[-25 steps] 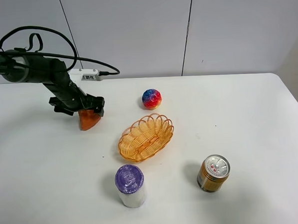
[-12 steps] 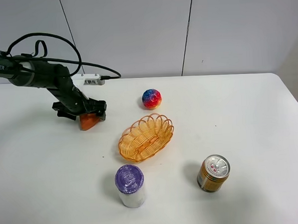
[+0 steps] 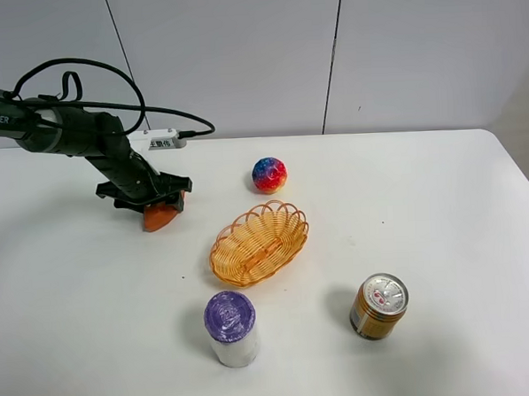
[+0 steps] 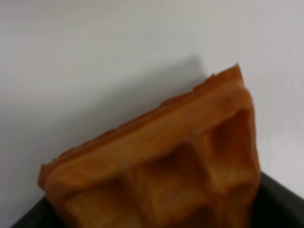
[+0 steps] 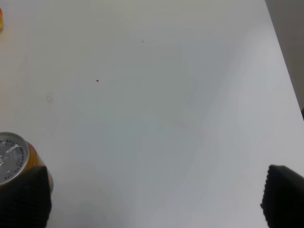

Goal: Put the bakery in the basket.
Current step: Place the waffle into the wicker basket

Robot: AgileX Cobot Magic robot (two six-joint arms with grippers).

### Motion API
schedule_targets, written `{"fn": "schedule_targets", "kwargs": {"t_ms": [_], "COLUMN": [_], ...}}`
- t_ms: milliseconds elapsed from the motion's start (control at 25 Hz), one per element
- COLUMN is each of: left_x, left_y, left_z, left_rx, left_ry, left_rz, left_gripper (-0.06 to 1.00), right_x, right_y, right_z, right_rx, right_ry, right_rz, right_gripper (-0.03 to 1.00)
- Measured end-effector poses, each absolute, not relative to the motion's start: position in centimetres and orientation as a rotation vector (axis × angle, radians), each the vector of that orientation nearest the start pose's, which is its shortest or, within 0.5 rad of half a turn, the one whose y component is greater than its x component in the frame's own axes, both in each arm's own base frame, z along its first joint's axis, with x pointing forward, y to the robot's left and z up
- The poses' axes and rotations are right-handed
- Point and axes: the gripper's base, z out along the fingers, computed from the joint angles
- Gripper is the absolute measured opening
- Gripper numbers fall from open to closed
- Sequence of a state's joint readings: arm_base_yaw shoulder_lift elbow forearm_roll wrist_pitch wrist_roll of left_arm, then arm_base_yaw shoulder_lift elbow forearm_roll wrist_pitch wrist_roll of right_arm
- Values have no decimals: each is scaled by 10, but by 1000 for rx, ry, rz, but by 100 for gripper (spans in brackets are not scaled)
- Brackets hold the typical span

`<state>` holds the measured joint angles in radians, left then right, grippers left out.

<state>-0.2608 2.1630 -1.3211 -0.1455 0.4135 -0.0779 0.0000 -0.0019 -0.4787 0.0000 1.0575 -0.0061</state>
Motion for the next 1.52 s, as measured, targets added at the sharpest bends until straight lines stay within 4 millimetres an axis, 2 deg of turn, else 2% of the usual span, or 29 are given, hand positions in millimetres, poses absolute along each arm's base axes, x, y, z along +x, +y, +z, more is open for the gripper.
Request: {"fn": "schedule_targets", "kwargs": {"t_ms": [120,240,320,560,680,760,920,1080,1160,1400,1520], "left_x": [407,405,404,389,372,356,326,304,300,304,307], "left_y": [-114,-116,-118,-143,-166,-189,-228,-256,-263,-273,-275], "left_z": [97,107,122,195,221,227,225,223,217,170,155], "left_rx": [107,140,155,281,413,569,870,1059,1104,1139,1136], "left_ry": [2757,2752,2717,2536,2473,2455,2433,2378,2374,2476,2496], "left_rz": [-197,-186,-193,-236,-257,-261,-257,-281,-297,-299,-297], "left_gripper": [67,67,67,67,67,67,67,67,67,67,67], "right_x": [-3,-3,-3,-3,-3,-3,-3,-3,-3,-3,-3], "right_y": [0,0,0,0,0,0,0,0,0,0,0], "right_z": [272,272,272,272,272,272,272,272,272,272,272], "right_rx": [-6,-6,-6,-6,-6,-6,-6,-6,-6,-6,-6], "right_ry": [2060,2060,2060,2060,2060,2060,2060,2060,2060,2060,2060], "right_rz": [-4,-4,-4,-4,-4,-4,-4,-4,-4,-4,-4], "right_gripper": [88,88,88,88,88,88,88,88,88,88,88]}}
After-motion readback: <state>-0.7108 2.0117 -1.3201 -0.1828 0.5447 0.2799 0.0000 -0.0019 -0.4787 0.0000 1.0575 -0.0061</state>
